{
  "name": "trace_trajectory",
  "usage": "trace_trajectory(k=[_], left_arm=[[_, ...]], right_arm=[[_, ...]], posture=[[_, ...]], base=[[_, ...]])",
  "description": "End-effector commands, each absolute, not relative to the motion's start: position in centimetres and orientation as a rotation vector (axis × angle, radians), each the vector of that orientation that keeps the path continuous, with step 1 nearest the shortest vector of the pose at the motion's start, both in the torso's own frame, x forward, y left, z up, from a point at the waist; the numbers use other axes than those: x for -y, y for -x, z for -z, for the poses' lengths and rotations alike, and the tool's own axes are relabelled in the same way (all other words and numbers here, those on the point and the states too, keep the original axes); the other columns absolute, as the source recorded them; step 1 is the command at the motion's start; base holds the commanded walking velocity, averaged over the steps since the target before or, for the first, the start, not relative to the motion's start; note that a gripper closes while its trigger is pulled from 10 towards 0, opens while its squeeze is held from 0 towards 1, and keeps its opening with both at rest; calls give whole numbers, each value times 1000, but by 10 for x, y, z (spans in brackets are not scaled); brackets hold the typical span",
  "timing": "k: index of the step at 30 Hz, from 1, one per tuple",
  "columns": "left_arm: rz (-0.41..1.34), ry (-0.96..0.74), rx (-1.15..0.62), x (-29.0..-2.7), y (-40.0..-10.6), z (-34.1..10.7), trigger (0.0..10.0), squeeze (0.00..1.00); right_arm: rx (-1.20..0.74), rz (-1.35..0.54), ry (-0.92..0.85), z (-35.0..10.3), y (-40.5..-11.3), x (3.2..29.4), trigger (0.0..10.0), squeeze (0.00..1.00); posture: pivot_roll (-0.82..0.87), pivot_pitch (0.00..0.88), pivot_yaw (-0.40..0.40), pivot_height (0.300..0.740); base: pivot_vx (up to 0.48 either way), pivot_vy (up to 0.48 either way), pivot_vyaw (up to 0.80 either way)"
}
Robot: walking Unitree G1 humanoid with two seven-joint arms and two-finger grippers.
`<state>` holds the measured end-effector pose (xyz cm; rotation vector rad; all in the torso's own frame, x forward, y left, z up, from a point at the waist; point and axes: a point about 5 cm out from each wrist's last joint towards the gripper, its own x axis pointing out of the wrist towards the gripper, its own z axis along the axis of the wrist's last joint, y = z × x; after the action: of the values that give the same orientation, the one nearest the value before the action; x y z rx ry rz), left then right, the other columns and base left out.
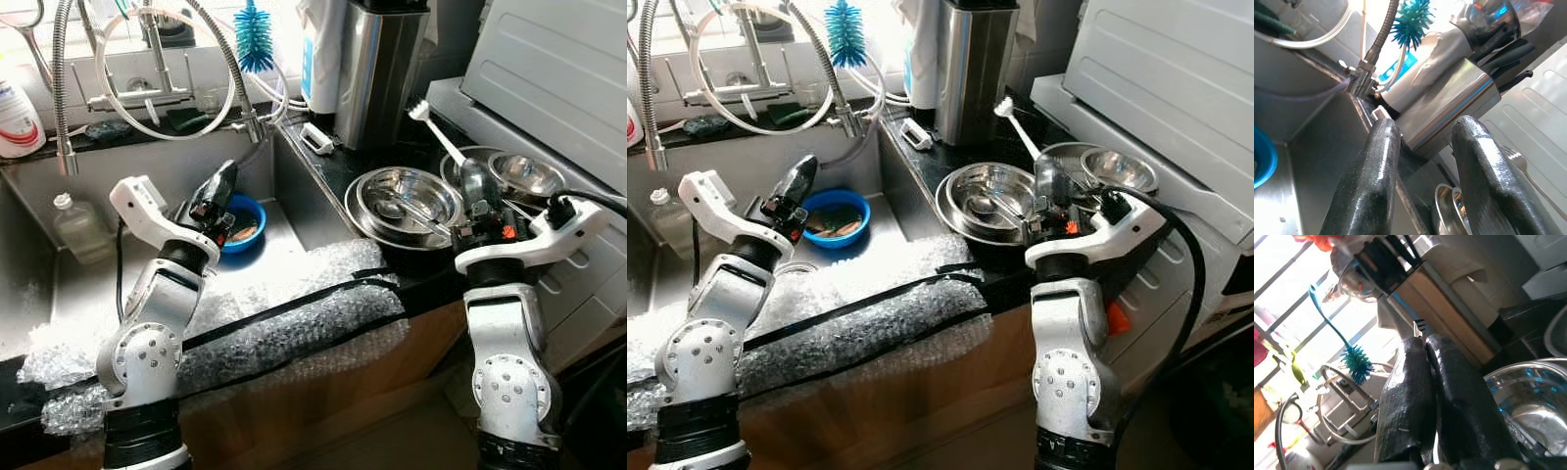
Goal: Kitchen organization
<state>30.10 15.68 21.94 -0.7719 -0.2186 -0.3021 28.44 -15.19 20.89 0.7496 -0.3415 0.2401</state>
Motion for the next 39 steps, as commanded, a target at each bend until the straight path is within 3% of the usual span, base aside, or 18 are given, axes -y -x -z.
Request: trace_trajectory(k=[1,7,9,14,18,23,39], left_arm=[[320,779,229,-156,-300,-226,10000,0],[326,810,237,-154,-299,-228,10000,0],[327,811,236,-155,-299,-228,10000,0],[314,809,244,-156,-300,-229,10000,0],[299,780,260,-155,-301,-233,10000,0],[302,790,257,-155,-299,-232,10000,0],[508,987,136,-142,-292,-226,10000,0]], right_arm=[[359,-267,-726,-215,-281,150,10000,0],[424,-240,-659,-228,-281,159,10000,0],[468,-165,-503,-238,-281,168,10000,0],[510,-124,-353,-250,-282,168,10000,0],[444,-323,-239,-240,-281,139,10000,0],[357,-584,-311,-229,-270,113,10000,0],[301,-731,-237,-214,-258,109,10000,0]], posture=[[-66,0,-37,740],[-67,0,-38,740],[-69,0,-37,740],[-74,0,-37,740],[-68,0,-40,740],[-65,0,-42,740],[-67,0,-38,740]], base=[[0,0,0],[0,0,0],[0,0,0],[0,0,0],[0,0,0],[0,0,0],[0,0,0]])
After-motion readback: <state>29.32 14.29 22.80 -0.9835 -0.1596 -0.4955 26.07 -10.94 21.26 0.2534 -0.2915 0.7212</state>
